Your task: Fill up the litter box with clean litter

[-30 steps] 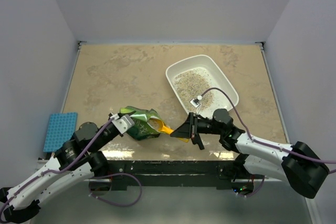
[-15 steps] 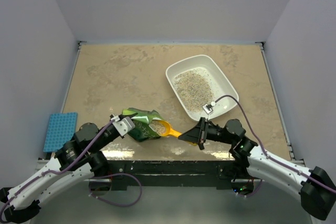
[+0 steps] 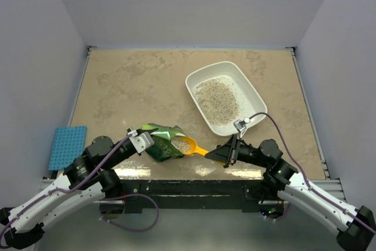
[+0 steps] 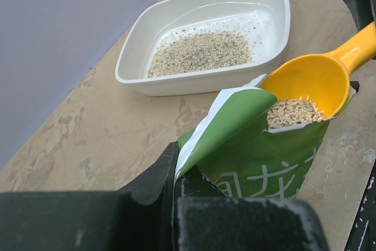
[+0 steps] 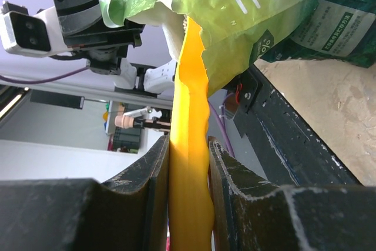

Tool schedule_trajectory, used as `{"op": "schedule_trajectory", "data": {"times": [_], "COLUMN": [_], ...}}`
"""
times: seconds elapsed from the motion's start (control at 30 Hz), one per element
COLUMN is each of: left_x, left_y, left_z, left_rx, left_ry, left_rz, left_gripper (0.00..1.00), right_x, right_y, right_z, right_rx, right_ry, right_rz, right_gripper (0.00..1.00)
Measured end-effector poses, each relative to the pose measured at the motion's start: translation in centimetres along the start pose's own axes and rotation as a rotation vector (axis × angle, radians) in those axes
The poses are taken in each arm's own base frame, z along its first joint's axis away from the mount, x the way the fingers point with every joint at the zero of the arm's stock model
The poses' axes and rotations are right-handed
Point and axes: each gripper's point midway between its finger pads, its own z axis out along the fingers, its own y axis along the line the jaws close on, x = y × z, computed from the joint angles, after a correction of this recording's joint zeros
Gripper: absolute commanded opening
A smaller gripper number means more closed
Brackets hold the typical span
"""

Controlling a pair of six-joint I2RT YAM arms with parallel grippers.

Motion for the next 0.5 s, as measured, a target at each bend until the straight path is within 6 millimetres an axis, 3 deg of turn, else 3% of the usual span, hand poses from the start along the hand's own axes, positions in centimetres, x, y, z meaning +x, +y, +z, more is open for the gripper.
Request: {"op": "schedule_trajectory", "data": {"times": [0.5], "left_x": [1.6], "left_y": [-0.7], "left_z": [2.9], "left_rx": [0.019], "left_ry": [0.045], "left_rz": [0.003], "left_gripper": [0.00], "right_x": [-0.2], "right_y": [-1.5], "right_z": [0.4], "right_rx": [0.083], "right_ry": [-0.004], "right_rz": [0.050], "right_gripper": [0.00]}}
